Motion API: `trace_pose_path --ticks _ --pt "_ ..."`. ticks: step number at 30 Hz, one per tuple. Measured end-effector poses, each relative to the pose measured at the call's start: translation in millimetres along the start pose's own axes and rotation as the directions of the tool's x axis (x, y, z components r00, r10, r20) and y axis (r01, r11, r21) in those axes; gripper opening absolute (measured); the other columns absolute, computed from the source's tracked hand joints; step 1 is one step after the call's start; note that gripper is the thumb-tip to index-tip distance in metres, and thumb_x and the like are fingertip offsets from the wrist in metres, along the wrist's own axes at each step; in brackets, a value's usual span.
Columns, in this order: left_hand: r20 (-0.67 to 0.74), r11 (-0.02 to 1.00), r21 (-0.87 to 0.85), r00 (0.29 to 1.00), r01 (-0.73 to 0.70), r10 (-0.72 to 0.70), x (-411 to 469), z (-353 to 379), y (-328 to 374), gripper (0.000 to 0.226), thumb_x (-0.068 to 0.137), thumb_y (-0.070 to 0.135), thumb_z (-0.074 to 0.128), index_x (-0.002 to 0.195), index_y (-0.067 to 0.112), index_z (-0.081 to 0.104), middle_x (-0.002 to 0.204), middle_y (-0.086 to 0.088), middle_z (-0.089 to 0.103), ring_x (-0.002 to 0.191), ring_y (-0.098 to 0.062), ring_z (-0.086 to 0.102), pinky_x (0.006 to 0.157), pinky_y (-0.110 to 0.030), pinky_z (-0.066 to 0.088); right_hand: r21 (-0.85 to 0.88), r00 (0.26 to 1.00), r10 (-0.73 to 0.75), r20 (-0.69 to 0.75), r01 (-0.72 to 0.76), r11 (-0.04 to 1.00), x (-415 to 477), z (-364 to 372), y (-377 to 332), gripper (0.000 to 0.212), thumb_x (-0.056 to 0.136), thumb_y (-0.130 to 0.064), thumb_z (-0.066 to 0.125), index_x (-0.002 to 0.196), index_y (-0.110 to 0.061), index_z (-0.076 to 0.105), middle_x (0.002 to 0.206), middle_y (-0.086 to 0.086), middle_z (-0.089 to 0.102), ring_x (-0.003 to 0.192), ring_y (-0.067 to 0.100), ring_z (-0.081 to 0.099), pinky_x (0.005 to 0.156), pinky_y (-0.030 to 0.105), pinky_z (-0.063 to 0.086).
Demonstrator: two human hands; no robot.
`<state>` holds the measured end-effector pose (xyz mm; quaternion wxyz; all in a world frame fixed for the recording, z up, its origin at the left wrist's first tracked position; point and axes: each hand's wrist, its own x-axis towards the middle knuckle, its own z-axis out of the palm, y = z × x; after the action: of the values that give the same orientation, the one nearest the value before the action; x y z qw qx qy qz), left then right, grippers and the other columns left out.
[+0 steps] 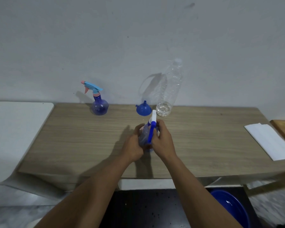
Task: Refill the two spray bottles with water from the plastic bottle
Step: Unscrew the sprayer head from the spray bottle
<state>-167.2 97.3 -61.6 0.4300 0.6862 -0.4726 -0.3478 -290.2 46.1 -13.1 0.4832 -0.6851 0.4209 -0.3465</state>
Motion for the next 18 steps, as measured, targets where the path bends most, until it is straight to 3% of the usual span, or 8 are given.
trace_pose_path --ticks 3,6,9,12,15,18 --pt "-0.012 0.992 -0.104 0.997 0.069 -0.071 3.7 5.7 1.6 0.070 0.066 0.013 0.081 0.124 0.040 0.051 0.113 0.007 0.068 0.102 -0.019 0.067 0.086 -0.050 0.058 -0.014 1.000 0.004 -0.013 -0.004 1.000 0.4 -0.2 -0.9 0.031 0.097 -0.023 0.063 0.125 -0.027 0.049 0.105 -0.024 0.061 0.094 -0.018 0.058 0.073 0.007 0.048" --pt "-0.024 0.977 -0.198 0.996 0.079 -0.085 6.4 5.6 -1.9 0.063 0.069 0.007 0.083 0.110 0.049 0.058 0.113 0.003 0.069 0.107 -0.026 0.067 0.087 -0.049 0.058 -0.025 1.000 0.023 0.001 -0.023 0.999 3.1 0.4 -1.5 0.032 0.096 -0.025 0.064 0.125 -0.022 0.052 0.106 -0.021 0.062 0.095 -0.018 0.057 0.075 0.009 0.047" --pt "-0.028 0.971 -0.230 0.997 0.061 -0.070 3.7 6.5 1.0 0.057 0.067 0.020 0.086 0.108 0.048 0.057 0.109 0.006 0.069 0.103 -0.019 0.067 0.082 -0.034 0.058 -0.037 1.000 0.022 -0.018 -0.022 0.999 3.8 1.8 -1.7 0.030 0.096 -0.025 0.064 0.123 -0.027 0.050 0.104 -0.027 0.059 0.094 -0.020 0.056 0.076 0.007 0.045" --pt "-0.046 0.991 -0.115 0.997 0.064 -0.069 3.2 4.7 -0.1 0.061 0.067 0.029 0.083 0.118 0.046 0.054 0.115 0.012 0.066 0.105 -0.012 0.065 0.089 -0.039 0.057 -0.048 1.000 0.011 -0.025 -0.012 0.999 3.5 1.6 -1.1 0.023 0.096 -0.027 0.064 0.115 -0.030 0.051 0.101 -0.026 0.061 0.095 -0.018 0.057 0.079 0.014 0.046" --pt "-0.055 0.988 -0.129 0.995 0.080 -0.087 7.9 5.3 -6.6 0.051 0.076 0.019 0.082 0.111 0.048 0.060 0.109 0.013 0.070 0.106 -0.021 0.066 0.084 -0.050 0.059 -0.075 0.998 -0.026 -0.063 0.021 0.997 1.8 0.8 -3.7 0.044 0.096 -0.028 0.065 0.135 -0.031 0.045 0.121 -0.015 0.062 0.113 -0.002 0.058 0.086 0.017 0.049" --pt "-0.066 0.986 -0.138 0.992 0.094 -0.104 8.3 8.2 -2.2 0.039 0.085 0.014 0.077 0.101 0.047 0.062 0.101 0.013 0.070 0.100 -0.018 0.068 0.081 -0.043 0.061 -0.145 0.992 -0.107 -0.072 0.096 0.985 1.3 -0.9 -8.8 0.061 0.098 -0.024 0.063 0.150 -0.036 0.033 0.126 -0.011 0.061 0.110 0.003 0.061 0.083 0.011 0.048"
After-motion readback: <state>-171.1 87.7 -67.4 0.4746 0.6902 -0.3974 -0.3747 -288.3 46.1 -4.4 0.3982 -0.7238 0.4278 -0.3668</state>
